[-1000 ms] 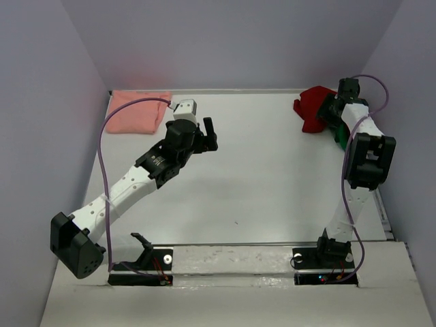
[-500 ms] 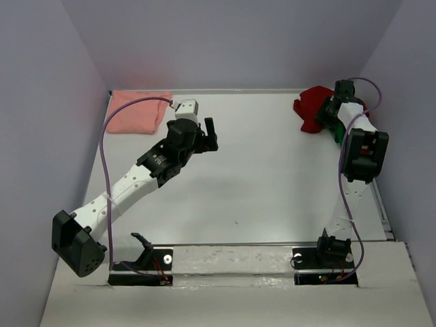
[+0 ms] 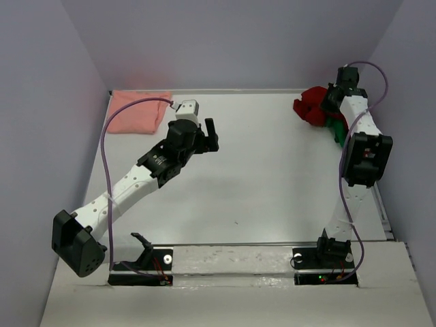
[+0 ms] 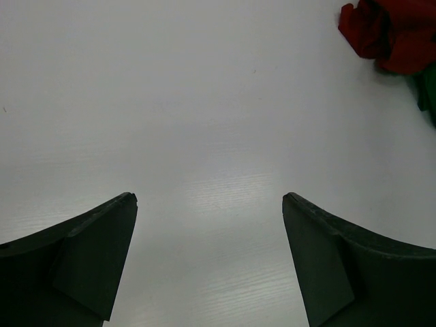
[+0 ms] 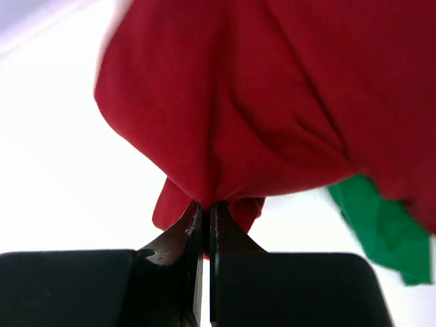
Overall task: Fold and stack the t-shirts
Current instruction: Grab the tshirt from the pile, then move the tshirt to the center of the board
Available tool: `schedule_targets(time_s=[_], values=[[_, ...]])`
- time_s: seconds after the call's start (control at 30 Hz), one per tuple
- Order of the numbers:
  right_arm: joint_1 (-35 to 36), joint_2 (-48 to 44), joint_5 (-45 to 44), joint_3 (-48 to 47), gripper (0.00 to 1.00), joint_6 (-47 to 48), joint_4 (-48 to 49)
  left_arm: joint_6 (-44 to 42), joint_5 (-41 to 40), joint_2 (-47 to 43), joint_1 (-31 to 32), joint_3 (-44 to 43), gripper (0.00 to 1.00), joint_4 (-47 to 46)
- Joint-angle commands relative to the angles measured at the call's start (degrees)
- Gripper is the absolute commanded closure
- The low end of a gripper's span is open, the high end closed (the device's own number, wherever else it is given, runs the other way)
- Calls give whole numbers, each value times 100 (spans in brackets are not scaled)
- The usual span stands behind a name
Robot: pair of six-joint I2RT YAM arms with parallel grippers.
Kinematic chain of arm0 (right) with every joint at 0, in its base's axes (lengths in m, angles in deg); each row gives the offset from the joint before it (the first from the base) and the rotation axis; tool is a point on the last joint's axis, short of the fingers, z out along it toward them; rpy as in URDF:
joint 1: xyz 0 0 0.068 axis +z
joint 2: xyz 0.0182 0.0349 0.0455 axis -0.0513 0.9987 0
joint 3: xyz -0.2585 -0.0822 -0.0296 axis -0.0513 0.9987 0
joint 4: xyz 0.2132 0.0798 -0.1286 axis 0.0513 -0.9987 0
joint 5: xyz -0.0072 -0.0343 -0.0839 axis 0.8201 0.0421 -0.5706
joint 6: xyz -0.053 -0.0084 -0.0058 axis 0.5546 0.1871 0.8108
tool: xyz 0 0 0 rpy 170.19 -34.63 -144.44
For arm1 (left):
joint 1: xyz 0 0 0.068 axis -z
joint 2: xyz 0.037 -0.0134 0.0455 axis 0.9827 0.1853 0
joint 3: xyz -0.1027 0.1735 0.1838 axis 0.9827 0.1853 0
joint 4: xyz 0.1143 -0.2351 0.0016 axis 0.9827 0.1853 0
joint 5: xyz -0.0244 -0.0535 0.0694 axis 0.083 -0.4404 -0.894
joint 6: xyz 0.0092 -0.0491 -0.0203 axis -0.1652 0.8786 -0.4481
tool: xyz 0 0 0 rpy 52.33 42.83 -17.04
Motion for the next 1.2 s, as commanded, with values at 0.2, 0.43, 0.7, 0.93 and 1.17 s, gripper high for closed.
schedule_targets(time_s=[0.2, 0.43, 0.7, 0.93, 1.17], values=[[97, -160, 501, -4180, 100, 667, -413, -123, 357, -587, -13, 632, 5, -410], [221, -775, 1600, -4258, 100, 957, 933, -44, 612, -886, 75, 869, 6, -462], [221, -1301, 1424, -4190, 100, 1177, 1181, -70, 604, -1378, 101, 992, 7, -287], [632, -1724, 1803, -3206, 100, 957, 540, 18, -416, -1976, 303, 896, 7, 108], [3083, -2688, 653, -1741, 100, 1038, -341, -17, -1285, -2029, 584, 114, 8, 548]])
